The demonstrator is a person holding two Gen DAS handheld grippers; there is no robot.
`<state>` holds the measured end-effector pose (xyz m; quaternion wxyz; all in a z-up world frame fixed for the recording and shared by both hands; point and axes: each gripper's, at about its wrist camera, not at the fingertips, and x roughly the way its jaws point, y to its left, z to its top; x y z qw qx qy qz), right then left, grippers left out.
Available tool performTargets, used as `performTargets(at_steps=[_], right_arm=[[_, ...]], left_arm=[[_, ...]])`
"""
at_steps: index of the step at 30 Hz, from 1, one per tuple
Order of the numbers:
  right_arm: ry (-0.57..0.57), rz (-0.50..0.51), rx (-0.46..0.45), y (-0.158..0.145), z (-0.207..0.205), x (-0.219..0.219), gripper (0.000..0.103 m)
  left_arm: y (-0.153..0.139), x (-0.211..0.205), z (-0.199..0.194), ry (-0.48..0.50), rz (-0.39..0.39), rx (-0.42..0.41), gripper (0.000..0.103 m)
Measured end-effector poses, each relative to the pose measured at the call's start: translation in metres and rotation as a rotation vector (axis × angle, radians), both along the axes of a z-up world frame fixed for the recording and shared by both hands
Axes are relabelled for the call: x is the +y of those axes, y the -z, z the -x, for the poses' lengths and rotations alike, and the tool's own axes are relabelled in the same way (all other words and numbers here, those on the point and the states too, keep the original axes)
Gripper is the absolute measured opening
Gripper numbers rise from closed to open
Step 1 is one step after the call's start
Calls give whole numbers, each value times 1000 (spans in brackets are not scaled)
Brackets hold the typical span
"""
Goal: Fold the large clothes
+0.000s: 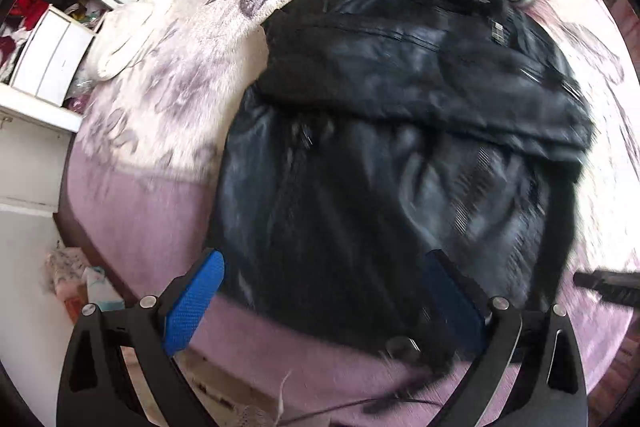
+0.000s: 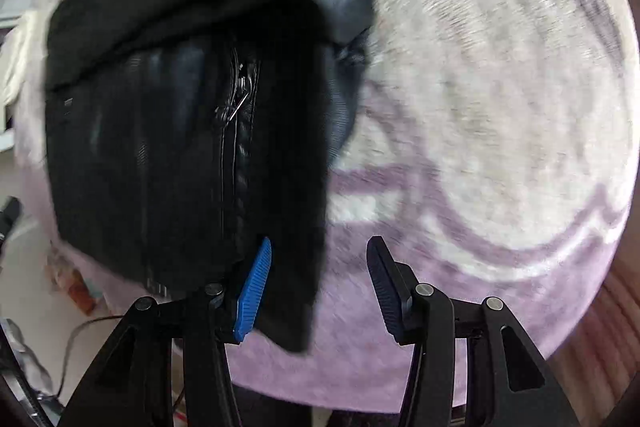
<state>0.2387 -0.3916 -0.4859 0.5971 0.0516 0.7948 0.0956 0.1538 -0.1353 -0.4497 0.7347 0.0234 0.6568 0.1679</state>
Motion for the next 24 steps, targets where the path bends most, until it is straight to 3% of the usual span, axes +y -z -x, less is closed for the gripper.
performTargets(at_steps=[3, 4, 5, 6, 7, 9, 10, 12, 15, 18, 21, 24], right_arm=[[5, -25, -14, -23, 0, -56, 52], [8, -19, -20, -28, 0, -76, 52], [14, -5, -24, -32, 1, -97, 52], [21, 8, -23, -19, 1, -126, 52], [21, 8, -23, -19, 1, -126, 52], [49, 65, -8, -5, -12, -183, 52], [49, 65, -8, -5, -12, -183, 52], [100, 114, 6, 21, -19, -242, 52], [155, 129, 10, 28, -35, -262, 52], [181, 133, 8, 30, -50, -283, 52], [167, 118, -11, 42, -76, -278, 53], [113, 94, -35, 55, -98, -250, 53]], left_arm=[[-6, -43, 21, 17, -45, 39, 103], [-3, -56, 27, 38, -80, 53, 103], [3, -83, 36, 94, -172, 76, 103], [11, -102, 41, 137, -223, 90, 103], [23, -128, 49, 199, -275, 101, 103], [45, -168, 59, 289, -312, 123, 103], [61, -191, 64, 340, -327, 136, 103], [87, -225, 67, 422, -371, 150, 103], [132, -262, 65, 516, -495, 157, 103], [173, -270, 58, 528, -562, 200, 103], [175, -257, 45, 441, -533, 196, 103], [168, -249, 41, 427, -542, 188, 103]])
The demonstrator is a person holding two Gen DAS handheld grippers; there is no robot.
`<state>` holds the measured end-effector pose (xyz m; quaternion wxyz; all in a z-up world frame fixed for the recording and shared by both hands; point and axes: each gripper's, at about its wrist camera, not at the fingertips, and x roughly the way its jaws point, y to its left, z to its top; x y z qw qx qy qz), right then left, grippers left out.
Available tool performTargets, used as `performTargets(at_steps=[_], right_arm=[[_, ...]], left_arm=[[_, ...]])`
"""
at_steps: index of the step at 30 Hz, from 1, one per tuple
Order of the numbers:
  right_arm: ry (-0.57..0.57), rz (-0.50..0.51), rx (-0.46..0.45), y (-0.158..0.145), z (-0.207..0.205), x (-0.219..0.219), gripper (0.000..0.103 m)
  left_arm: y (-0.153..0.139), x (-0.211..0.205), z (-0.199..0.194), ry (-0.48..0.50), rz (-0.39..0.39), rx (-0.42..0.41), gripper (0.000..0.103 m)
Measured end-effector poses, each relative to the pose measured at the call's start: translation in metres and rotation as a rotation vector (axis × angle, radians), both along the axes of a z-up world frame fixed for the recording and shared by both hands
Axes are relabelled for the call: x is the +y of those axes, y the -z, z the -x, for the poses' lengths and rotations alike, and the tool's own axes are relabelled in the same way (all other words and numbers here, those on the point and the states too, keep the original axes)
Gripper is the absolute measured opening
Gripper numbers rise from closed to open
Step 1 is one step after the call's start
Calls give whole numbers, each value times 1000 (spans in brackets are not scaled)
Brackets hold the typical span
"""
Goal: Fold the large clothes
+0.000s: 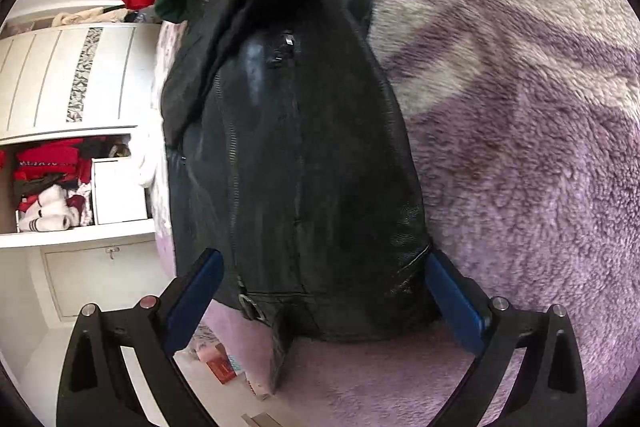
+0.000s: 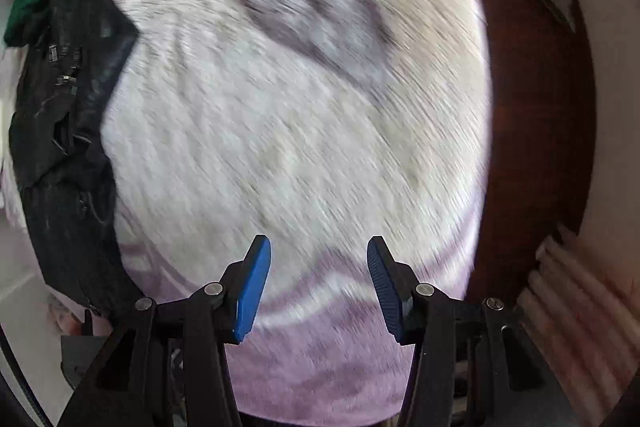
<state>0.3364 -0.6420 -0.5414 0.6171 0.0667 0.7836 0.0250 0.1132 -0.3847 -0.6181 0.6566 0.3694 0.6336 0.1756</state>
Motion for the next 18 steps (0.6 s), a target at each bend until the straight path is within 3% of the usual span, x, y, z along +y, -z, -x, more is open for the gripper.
performTargets(at_steps=[5, 8, 10, 11, 13, 14, 16, 18], right_arm=[[-18, -75, -9, 3, -33, 25, 53], [-28, -84, -17, 1, -41, 37, 53], [-33, -80, -15, -1, -42, 44, 53], [-37, -83, -13, 0, -43, 46, 53], [-49, -82, -13, 1, -42, 49, 53], [-56, -80, -15, 2, -42, 48, 53], [-55, -78, -16, 6, -33, 56, 53], [-30, -73, -6, 12, -21, 61, 53]], left_arm=[[-17, -13, 0, 27, 86, 5, 102], [-2, -20, 0, 62, 85, 35, 102], [12, -7, -10, 26, 84, 51, 103], [10, 3, -18, -11, 125, 39, 103], [5, 14, -26, -25, 119, 14, 100], [0, 19, -29, -9, 89, -9, 94], [-5, 33, -36, -22, 86, -22, 45], [-3, 50, -42, -62, 127, -12, 42]])
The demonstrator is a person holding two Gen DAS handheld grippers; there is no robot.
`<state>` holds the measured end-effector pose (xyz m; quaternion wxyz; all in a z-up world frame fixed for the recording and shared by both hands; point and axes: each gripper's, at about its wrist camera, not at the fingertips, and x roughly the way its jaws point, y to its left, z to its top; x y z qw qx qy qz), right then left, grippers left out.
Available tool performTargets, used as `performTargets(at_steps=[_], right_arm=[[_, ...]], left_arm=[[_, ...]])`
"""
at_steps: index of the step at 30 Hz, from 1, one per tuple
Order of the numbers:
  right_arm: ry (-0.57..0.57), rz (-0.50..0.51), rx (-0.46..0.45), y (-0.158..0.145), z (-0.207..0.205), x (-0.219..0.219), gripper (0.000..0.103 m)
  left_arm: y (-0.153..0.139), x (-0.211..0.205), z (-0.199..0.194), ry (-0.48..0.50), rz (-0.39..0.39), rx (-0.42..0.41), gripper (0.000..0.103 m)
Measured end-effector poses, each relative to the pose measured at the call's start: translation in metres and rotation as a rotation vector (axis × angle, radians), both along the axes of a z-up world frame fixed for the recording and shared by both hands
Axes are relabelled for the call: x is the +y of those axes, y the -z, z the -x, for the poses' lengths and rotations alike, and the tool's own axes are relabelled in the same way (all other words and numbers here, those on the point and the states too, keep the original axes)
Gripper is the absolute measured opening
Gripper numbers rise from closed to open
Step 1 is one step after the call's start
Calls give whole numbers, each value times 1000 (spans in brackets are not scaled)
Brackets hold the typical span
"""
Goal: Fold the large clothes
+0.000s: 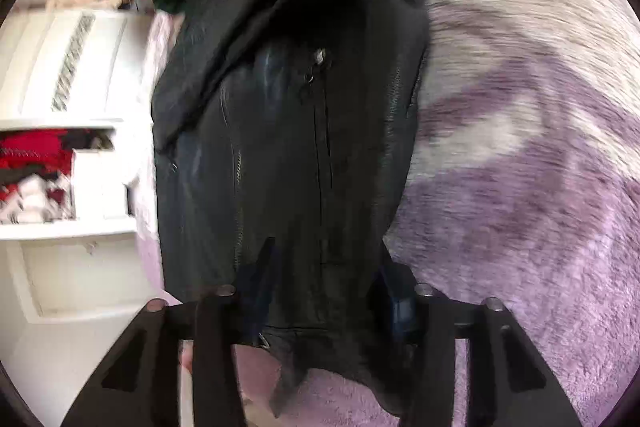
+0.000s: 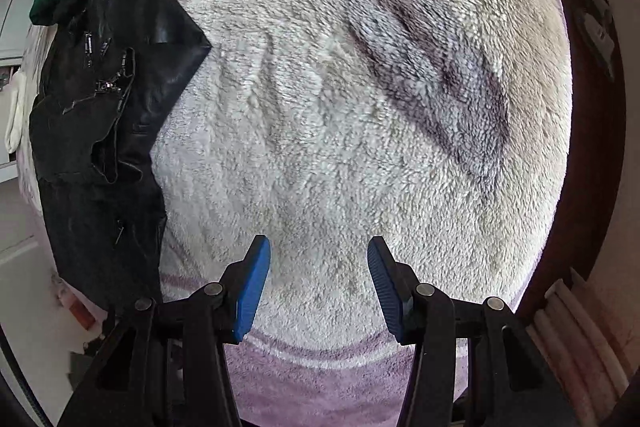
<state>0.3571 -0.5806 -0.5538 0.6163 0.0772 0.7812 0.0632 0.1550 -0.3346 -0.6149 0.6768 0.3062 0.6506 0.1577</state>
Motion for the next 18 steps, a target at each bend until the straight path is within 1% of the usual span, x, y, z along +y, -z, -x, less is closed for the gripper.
performTargets(at_steps=[2, 3, 4, 5, 6, 8, 9, 11, 12, 14, 16, 17, 18], right_arm=[[16, -8, 6, 1, 4, 1, 53], [35, -21, 9, 3, 5, -1, 53], [60, -57, 6, 7, 5, -4, 53], [80, -104, 0, 10, 4, -3, 56], [104, -164, -11, 12, 3, -3, 64], [152, -298, -27, 17, -2, 2, 73], [188, -416, -19, 24, -7, 9, 75], [237, -574, -18, 36, -16, 22, 75], [237, -574, -18, 36, -16, 22, 78], [269, -656, -11, 46, -26, 38, 83], [291, -706, 1, 56, -32, 59, 83], [308, -711, 62, 75, -39, 81, 83], [324, -709, 72, 80, -40, 87, 83]], left_arm=[[0, 9, -4, -12, 39, 7, 34], [-2, 11, -5, -12, 50, 10, 20], [-3, 11, -4, -8, 53, 7, 14], [-9, 12, -4, -2, 48, -13, 12], [-13, 13, -4, -7, 54, -23, 10], [-23, 14, -1, -23, 70, -43, 9], [-29, 18, -2, -26, 80, -47, 9], [-39, 23, -2, -26, 103, -56, 8], [-43, 25, -2, -14, 111, -56, 8], [-51, 28, -2, -3, 125, -62, 8], [-56, 32, -2, 0, 137, -68, 8], [-59, 36, -3, 2, 149, -75, 8], [-60, 39, -4, 3, 157, -77, 8]])
